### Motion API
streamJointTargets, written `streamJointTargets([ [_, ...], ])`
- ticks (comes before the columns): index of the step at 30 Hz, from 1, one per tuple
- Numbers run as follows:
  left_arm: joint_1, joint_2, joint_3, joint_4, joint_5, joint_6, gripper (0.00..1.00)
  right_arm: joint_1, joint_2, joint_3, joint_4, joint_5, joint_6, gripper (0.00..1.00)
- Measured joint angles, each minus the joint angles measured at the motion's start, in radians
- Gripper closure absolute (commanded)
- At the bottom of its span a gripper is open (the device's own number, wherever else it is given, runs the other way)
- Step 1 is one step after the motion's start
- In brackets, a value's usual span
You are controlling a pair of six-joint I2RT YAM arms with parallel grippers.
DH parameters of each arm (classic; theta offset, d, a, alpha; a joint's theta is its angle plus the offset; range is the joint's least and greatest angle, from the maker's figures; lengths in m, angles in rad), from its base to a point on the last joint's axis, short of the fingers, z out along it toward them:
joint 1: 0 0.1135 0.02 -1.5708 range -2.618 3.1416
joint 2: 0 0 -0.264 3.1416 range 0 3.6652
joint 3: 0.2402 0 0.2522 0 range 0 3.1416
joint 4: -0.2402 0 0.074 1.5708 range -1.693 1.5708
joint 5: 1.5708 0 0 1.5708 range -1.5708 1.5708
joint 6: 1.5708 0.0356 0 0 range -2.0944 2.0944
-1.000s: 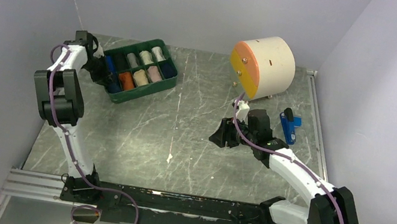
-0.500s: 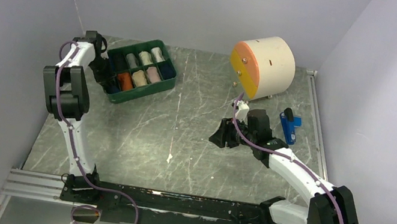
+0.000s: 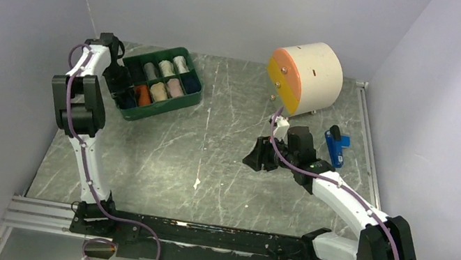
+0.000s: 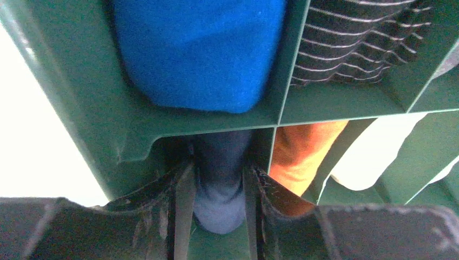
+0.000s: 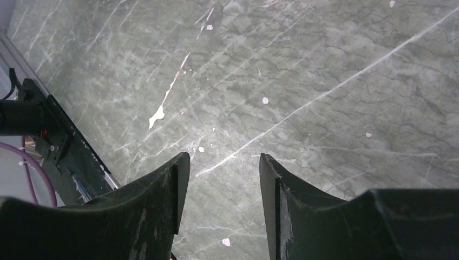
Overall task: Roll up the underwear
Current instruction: Place the underwear in the storage box.
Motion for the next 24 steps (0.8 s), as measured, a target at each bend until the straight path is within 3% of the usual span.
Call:
streamJointTargets([
  [16, 0.009, -0.031, 0.092, -0.054, -0.035, 0.000, 0.55, 0.000, 0.000, 0.000, -0.001, 0.000, 0.000, 0.46],
  [19, 0.009, -0.066, 0.093, -0.056, -0.029, 0.000, 0.48, 0.000, 0.001, 0.000, -0.002, 0.000, 0.000, 0.46],
  [24, 0.009, -0.201, 0.060, 0.006, 0.006, -0.002, 0.28, 0.000, 0.016, 0.027, -0.029, 0.005, 0.003, 0.46],
])
